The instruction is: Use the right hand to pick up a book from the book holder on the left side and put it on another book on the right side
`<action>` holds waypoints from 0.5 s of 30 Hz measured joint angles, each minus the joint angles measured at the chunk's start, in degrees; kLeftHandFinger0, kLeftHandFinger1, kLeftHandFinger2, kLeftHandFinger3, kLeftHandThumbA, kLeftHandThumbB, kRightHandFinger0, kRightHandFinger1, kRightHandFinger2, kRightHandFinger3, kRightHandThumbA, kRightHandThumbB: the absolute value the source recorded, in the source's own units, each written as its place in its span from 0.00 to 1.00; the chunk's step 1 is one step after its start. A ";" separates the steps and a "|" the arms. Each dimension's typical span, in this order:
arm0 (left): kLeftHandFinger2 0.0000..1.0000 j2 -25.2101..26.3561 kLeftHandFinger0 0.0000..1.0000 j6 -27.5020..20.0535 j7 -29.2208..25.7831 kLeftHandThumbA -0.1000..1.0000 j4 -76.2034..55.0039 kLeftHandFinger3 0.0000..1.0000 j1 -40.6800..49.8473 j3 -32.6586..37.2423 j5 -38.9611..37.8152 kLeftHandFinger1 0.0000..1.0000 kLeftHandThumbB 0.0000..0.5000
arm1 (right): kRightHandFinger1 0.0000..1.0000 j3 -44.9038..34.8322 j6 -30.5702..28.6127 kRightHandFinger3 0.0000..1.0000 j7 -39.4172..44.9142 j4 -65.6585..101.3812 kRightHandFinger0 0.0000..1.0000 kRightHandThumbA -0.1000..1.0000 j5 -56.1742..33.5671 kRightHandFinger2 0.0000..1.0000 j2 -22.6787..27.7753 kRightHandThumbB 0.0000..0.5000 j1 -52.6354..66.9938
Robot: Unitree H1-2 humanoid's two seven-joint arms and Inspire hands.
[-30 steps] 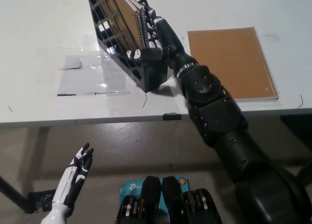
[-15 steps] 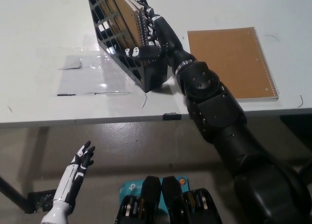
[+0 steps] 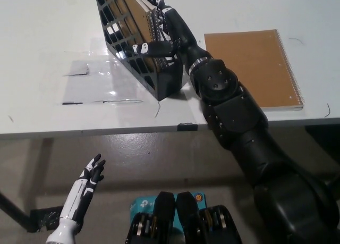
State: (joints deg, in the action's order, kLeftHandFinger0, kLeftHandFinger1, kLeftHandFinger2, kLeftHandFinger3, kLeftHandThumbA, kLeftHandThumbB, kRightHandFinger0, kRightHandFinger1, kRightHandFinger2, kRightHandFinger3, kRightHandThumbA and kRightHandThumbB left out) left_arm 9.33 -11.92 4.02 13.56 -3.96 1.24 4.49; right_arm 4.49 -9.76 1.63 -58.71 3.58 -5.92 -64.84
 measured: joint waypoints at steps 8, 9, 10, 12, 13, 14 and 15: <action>1.00 0.00 0.96 0.01 0.01 0.93 0.00 1.00 -0.08 0.01 -0.14 1.00 0.35 | 0.01 0.18 -0.02 0.26 -0.69 -3.45 0.01 0.23 0.32 0.20 0.04 0.44 -1.37; 1.00 0.00 0.97 0.02 0.01 0.93 0.00 1.00 -0.09 0.01 -0.13 1.00 0.35 | 0.04 0.13 0.03 0.30 -0.85 -4.18 0.00 0.01 0.31 0.30 0.07 0.41 -1.73; 1.00 0.00 0.97 0.04 0.01 0.94 0.00 1.00 -0.13 0.04 -0.12 1.00 0.33 | 0.12 0.11 0.16 0.43 -1.32 -5.15 0.00 0.00 0.32 0.49 0.12 0.37 -2.37; 1.00 0.01 0.98 0.06 0.01 0.94 0.01 1.00 -0.22 0.12 -0.10 1.00 0.34 | 0.30 -0.12 0.73 0.65 -1.93 -6.30 0.00 0.00 0.26 0.72 0.22 0.33 -3.36; 1.00 0.02 0.98 0.05 0.01 0.94 0.03 1.00 -0.30 0.14 -0.09 1.00 0.34 | 0.37 -0.52 1.37 0.71 -2.08 -6.80 0.00 0.00 0.07 0.74 0.23 0.31 -3.93; 1.00 0.05 0.97 0.05 0.01 0.94 0.05 1.00 -0.40 0.19 -0.08 1.00 0.33 | 0.38 -0.94 1.82 0.71 -2.14 -7.20 0.00 0.00 -0.10 0.74 0.22 0.31 -4.38; 1.00 0.06 0.97 0.05 0.02 0.94 0.06 1.00 -0.54 0.24 -0.07 1.00 0.33 | 0.38 -1.31 2.27 0.72 -2.17 -7.39 0.00 0.00 -0.18 0.74 0.24 0.30 -4.59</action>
State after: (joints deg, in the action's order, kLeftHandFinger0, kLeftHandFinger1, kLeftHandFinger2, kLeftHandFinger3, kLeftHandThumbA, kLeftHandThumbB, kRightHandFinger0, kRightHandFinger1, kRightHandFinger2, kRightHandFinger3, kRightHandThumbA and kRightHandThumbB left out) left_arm 9.39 -11.87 4.04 13.62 -4.50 1.48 4.41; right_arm 3.18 -7.49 -0.54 -66.10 3.40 -5.67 -69.43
